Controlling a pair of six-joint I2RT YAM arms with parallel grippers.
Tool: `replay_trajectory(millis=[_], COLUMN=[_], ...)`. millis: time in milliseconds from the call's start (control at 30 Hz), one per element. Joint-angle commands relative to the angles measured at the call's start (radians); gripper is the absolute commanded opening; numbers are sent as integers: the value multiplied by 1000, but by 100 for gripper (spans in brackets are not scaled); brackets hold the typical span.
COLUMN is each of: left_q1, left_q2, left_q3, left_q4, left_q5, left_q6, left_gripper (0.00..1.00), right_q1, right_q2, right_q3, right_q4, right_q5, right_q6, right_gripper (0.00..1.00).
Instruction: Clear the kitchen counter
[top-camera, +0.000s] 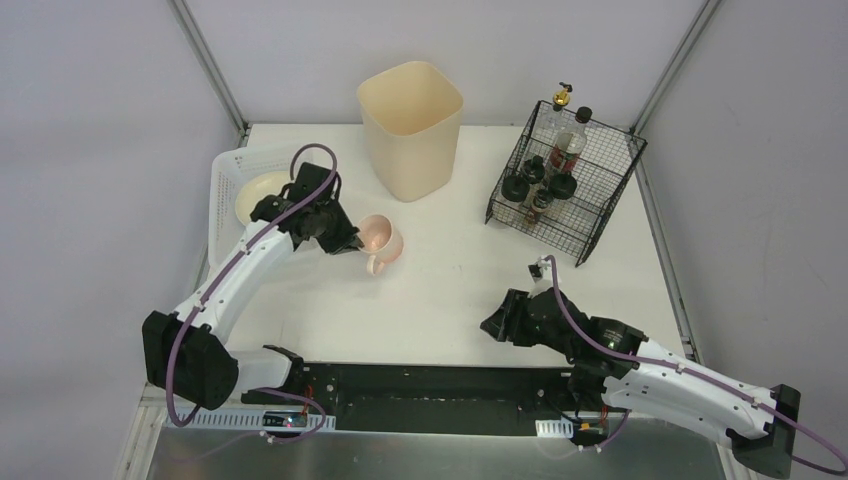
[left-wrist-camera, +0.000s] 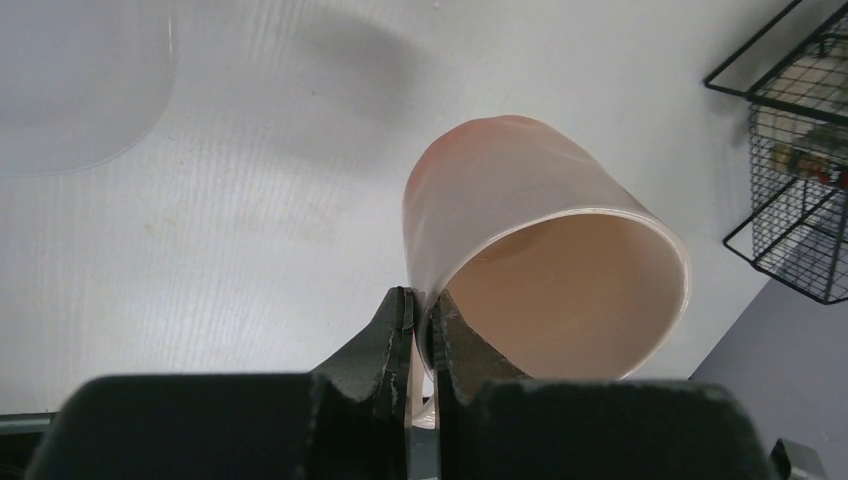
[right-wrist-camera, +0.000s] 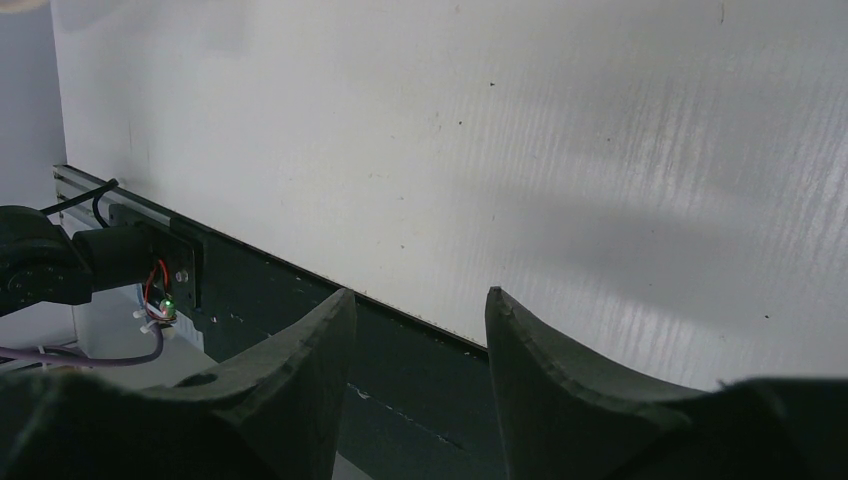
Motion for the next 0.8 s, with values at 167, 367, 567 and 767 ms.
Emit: replay_trajectory(millis=[167, 367, 567, 767], left_q1=[59, 231, 390, 514], left_q2=[-39, -22, -12, -25], left_q3=[275, 295, 291, 240], left_q4=[-139, -140, -141, -143], left_q5=[-128, -40, -49, -61], left_q6=[44, 44, 52, 61], left_gripper=[0, 0, 0, 0], right_q1=[5, 5, 6, 4], right_q2=[-22, -36, -28, -25], right_q3=[23, 12, 4, -14], right_q4=[-21, -26, -14, 8], right_q5=[27, 34, 23, 20], right_q6=[21, 20, 22, 25], right_gripper=[54, 54, 54, 54])
